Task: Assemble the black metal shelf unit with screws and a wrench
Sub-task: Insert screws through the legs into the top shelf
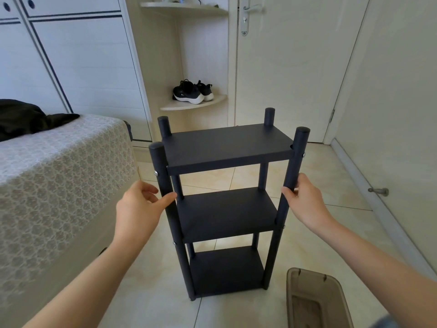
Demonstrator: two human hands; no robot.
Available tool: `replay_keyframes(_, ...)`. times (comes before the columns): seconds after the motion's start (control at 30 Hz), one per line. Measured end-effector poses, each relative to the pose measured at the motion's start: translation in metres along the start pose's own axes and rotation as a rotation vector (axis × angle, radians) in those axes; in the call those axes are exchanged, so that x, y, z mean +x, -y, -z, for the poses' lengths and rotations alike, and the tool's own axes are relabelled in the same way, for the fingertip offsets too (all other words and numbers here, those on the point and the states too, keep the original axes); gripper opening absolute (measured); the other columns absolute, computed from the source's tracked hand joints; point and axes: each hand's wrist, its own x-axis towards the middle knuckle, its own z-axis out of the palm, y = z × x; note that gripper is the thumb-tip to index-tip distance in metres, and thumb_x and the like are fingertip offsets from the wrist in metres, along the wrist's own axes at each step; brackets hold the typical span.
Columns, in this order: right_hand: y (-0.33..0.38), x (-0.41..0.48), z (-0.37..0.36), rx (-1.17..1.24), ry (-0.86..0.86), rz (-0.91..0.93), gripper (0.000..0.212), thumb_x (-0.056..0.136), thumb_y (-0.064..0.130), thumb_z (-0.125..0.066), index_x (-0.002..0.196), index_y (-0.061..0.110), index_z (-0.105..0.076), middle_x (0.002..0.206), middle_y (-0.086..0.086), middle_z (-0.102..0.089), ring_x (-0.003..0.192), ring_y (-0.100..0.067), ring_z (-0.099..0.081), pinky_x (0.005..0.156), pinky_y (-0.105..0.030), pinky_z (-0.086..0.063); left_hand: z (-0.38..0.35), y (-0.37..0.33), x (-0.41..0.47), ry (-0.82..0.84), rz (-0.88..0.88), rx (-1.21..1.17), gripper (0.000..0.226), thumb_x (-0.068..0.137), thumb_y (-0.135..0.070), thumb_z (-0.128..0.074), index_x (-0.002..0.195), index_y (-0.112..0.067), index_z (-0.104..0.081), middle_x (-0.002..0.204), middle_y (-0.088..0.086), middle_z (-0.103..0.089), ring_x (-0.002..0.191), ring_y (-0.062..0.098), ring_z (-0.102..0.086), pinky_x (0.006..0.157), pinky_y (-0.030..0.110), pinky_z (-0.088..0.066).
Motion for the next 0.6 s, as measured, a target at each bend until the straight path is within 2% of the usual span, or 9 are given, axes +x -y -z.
replay_keyframes(0.03, 0.000, 0.000, -0.002, -0.006, -0.001, 0.000, 0.022, 0.099, 0.017, -0.055, 0.118, 0.007, -0.049, 0.103, 0.000, -0.055, 0.088, -0.017, -0.054, 0.070, -0.020, -0.043, -0.001, 0.002, 0.005, 0.076, 0.041, -0.053, 0.032, 0.080, -0.039, -0.083, 0.098, -0.021, -0.062, 0.088, -0.009, -0.065, 0.083, 0.011, -0.063, 0.072, 0.029, -0.049)
replay_keyframes(0.1, 0.000, 0.000, -0.005, -0.020, -0.010, 0.005, 0.023, 0.099, 0.017, -0.056, 0.118, 0.006, -0.048, 0.103, 0.000, -0.055, 0.089, -0.016, -0.054, 0.077, -0.026, -0.045, -0.006, 0.005, 0.013, 0.234, 0.083, -0.202, 0.021, 0.085, -0.028, -0.080, 0.099, -0.025, -0.066, 0.098, -0.011, -0.069, 0.097, 0.017, -0.068, 0.087, 0.036, -0.055)
replay_keyframes(0.13, 0.000, 0.001, -0.006, -0.022, -0.019, 0.006, 0.024, 0.099, 0.017, -0.056, 0.118, 0.007, -0.049, 0.104, 0.000, -0.055, 0.090, -0.016, -0.054, 0.079, -0.027, -0.045, -0.009, 0.008, 0.014, 0.300, 0.090, -0.269, 0.017, 0.087, -0.021, -0.078, 0.097, -0.028, -0.067, 0.100, -0.012, -0.071, 0.100, 0.016, -0.069, 0.087, 0.034, -0.056)
replay_keyframes(0.23, -0.003, 0.008, -0.005, -0.060, -0.044, 0.015, 0.027, 0.097, 0.021, -0.059, 0.120, 0.008, -0.052, 0.111, -0.004, -0.055, 0.096, -0.021, -0.059, 0.082, -0.030, -0.050, -0.015, 0.018, 0.015, 0.394, 0.082, -0.343, 0.026, 0.089, -0.006, -0.073, 0.099, -0.030, -0.068, 0.093, -0.011, -0.077, 0.098, 0.010, -0.071, 0.083, 0.025, -0.057)
replay_keyframes(0.3, -0.002, 0.015, -0.003, -0.051, -0.050, -0.012, 0.030, 0.097, 0.024, -0.060, 0.122, 0.010, -0.053, 0.114, -0.009, -0.055, 0.094, -0.026, -0.062, 0.086, -0.039, -0.056, -0.017, 0.022, 0.015, 0.426, 0.059, -0.325, 0.028, 0.090, -0.002, -0.071, 0.103, -0.026, -0.069, 0.093, -0.013, -0.077, 0.094, 0.010, -0.073, 0.084, 0.025, -0.058)
replay_keyframes(0.37, -0.001, 0.020, -0.003, -0.035, -0.049, -0.028, 0.030, 0.096, 0.025, -0.062, 0.120, 0.010, -0.054, 0.106, -0.010, -0.059, 0.088, -0.027, -0.063, 0.083, -0.046, -0.058, -0.018, 0.023, 0.015, 0.436, 0.054, -0.341, 0.026, 0.089, 0.000, -0.071, 0.106, -0.020, -0.071, 0.092, -0.009, -0.077, 0.093, 0.012, -0.073, 0.083, 0.026, -0.058)
replay_keyframes(0.43, -0.001, 0.025, -0.005, -0.001, -0.055, -0.050, 0.027, 0.094, 0.026, -0.064, 0.115, 0.010, -0.056, 0.096, -0.007, -0.062, 0.086, -0.027, -0.064, 0.081, -0.048, -0.058, -0.019, 0.021, 0.015, 0.443, 0.048, -0.350, 0.024, 0.088, 0.000, -0.072, 0.105, -0.018, -0.072, 0.092, -0.006, -0.077, 0.093, 0.013, -0.073, 0.083, 0.027, -0.058)
replay_keyframes(0.5, 0.000, 0.029, -0.007, 0.084, -0.077, -0.101, 0.027, 0.092, 0.027, -0.068, 0.110, 0.013, -0.056, 0.096, -0.004, -0.063, 0.088, -0.027, -0.066, 0.082, -0.048, -0.058, -0.019, 0.020, 0.014, 0.451, 0.031, -0.336, 0.025, 0.087, 0.000, -0.074, 0.103, -0.019, -0.072, 0.092, -0.007, -0.077, 0.092, 0.014, -0.073, 0.085, 0.029, -0.058)
replay_keyframes(0.6, -0.002, 0.032, -0.009, 0.174, -0.135, -0.133, 0.035, 0.088, 0.027, -0.073, 0.112, 0.015, -0.050, 0.098, -0.003, -0.062, 0.089, -0.025, -0.066, 0.080, -0.047, -0.059, -0.018, 0.020, 0.014, 0.514, -0.003, -0.296, 0.028, 0.085, 0.002, -0.075, 0.101, -0.021, -0.073, 0.095, -0.008, -0.077, 0.092, 0.013, -0.074, 0.084, 0.030, -0.058)
